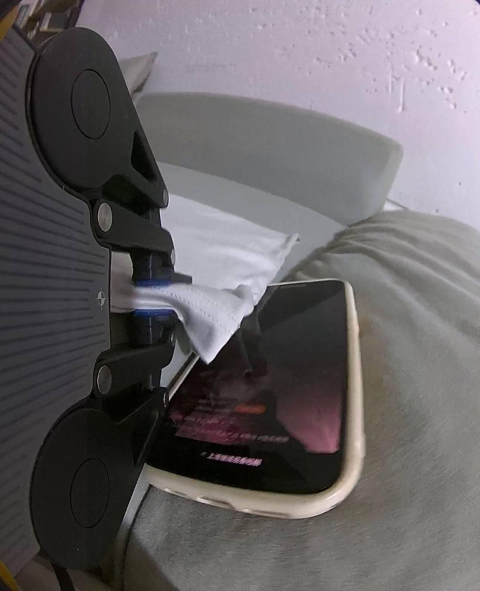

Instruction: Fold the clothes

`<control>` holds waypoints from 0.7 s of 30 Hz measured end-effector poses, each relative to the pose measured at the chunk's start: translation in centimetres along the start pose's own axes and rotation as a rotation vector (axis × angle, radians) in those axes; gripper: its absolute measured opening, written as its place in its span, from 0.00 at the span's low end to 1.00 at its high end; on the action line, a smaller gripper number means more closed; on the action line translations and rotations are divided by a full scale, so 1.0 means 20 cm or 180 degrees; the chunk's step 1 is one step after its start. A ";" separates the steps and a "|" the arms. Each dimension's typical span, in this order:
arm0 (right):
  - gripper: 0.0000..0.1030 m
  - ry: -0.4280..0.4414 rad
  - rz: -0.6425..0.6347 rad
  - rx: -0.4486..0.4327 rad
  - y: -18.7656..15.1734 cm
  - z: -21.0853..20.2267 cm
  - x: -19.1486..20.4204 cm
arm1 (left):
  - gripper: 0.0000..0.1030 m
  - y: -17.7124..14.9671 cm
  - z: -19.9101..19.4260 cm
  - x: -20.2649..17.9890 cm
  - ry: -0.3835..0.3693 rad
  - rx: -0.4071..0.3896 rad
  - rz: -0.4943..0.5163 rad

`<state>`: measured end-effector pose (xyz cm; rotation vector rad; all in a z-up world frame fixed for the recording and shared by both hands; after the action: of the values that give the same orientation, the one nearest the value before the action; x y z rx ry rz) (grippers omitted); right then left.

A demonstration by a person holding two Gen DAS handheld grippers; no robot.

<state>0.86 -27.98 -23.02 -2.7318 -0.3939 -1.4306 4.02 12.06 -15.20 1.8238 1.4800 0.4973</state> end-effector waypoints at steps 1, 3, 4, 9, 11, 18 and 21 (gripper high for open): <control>0.09 -0.0065 -0.0019 -0.0007 0.00 0.00 0.02 | 0.59 0.00 -0.02 0.01 -0.0024 -0.0023 -0.0046; 0.09 -0.0372 -0.0379 -0.0133 -0.04 -0.02 0.13 | 0.59 0.02 -0.08 0.04 -0.0056 -0.0094 -0.0185; 0.09 -0.0529 -0.0565 -0.0198 -0.06 -0.02 0.19 | 0.59 0.03 -0.12 0.06 -0.0058 -0.0151 -0.0286; 0.09 -0.0817 -0.1956 -0.0528 -0.34 -0.04 0.60 | 0.66 0.08 -0.41 0.24 0.0354 -0.0655 -0.0765; 0.08 -0.0710 -0.2566 -0.0585 -0.54 -0.03 0.77 | 0.66 0.06 -0.48 0.33 0.0700 -0.0769 -0.0973; 0.08 -0.0095 -0.4203 -0.0009 -1.38 0.07 0.99 | 0.68 -0.10 -0.46 0.58 0.1488 -0.0549 -0.1599; 0.08 -0.0255 -0.4610 0.0552 -1.66 0.21 0.89 | 0.67 -0.15 -0.41 0.67 0.1310 -0.0305 -0.1915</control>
<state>6.16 8.37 -13.85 -2.1672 -2.6339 -1.1511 -0.21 27.49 -13.88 1.1507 2.1326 0.6413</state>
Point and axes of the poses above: each gripper's, at about its wrist camera, not at the fingertips, and z roughly the way its jaws point, x to its left, y to its top, the point moved 1 cm from there along z, roughly the way its jaws point, and after that the axes turned 13 degrees about z, right-handed, at the moved point
